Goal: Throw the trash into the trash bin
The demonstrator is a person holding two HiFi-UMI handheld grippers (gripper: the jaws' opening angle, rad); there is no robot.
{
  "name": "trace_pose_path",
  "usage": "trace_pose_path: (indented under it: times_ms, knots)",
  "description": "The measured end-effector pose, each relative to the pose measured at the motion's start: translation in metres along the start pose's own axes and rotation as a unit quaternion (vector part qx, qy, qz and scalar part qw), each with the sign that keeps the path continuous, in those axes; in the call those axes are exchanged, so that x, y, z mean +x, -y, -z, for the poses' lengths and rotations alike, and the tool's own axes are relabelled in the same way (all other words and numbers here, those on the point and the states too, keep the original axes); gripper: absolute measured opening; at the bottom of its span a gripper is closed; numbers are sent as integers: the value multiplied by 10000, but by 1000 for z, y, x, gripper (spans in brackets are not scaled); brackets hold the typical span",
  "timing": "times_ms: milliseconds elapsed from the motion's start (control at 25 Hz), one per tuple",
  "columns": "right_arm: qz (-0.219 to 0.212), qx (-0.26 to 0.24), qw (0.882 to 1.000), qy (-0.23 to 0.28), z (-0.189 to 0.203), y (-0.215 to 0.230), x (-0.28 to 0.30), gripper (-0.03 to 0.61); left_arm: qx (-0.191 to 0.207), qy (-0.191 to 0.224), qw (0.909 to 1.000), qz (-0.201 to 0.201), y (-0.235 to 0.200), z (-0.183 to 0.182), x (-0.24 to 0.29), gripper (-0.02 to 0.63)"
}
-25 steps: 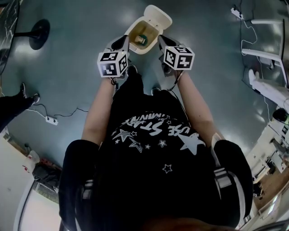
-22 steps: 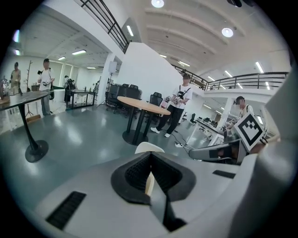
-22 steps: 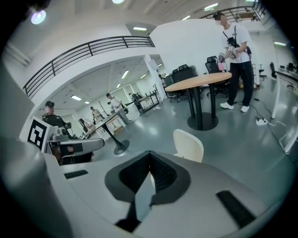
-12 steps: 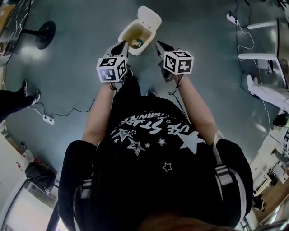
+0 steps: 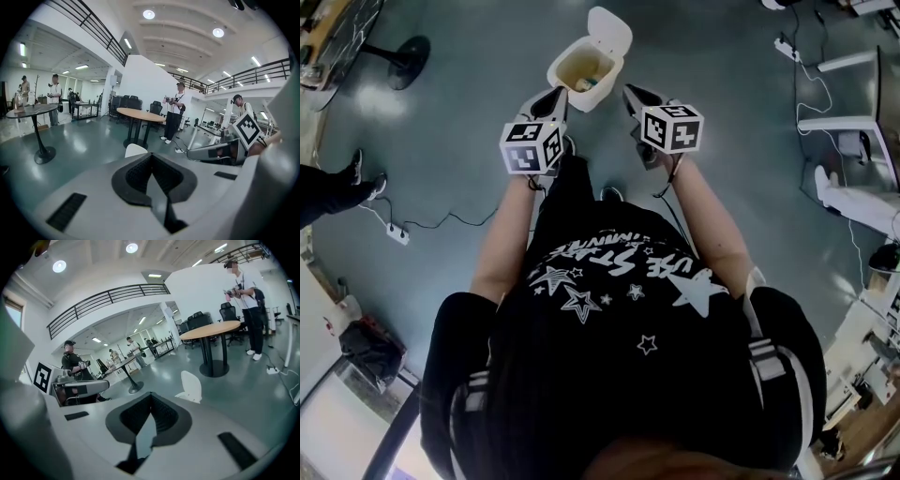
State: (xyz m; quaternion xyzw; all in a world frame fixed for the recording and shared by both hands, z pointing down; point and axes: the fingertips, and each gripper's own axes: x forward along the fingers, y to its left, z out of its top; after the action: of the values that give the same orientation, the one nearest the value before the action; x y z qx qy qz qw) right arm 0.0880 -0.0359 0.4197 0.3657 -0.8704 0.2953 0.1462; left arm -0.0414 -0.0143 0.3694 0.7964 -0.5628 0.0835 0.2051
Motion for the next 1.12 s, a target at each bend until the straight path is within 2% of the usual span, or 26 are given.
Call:
trace_pose_path:
  times_ms: [520, 1120]
  knots:
    - [-386, -303, 9988, 80, 8, -16, -52, 6, -62, 472, 9987, -190, 49, -7, -40, 11]
    - [-481, -386, 9981, 28, 25, -31, -61, 6, -128, 540, 9980, -303, 53, 3, -70, 11]
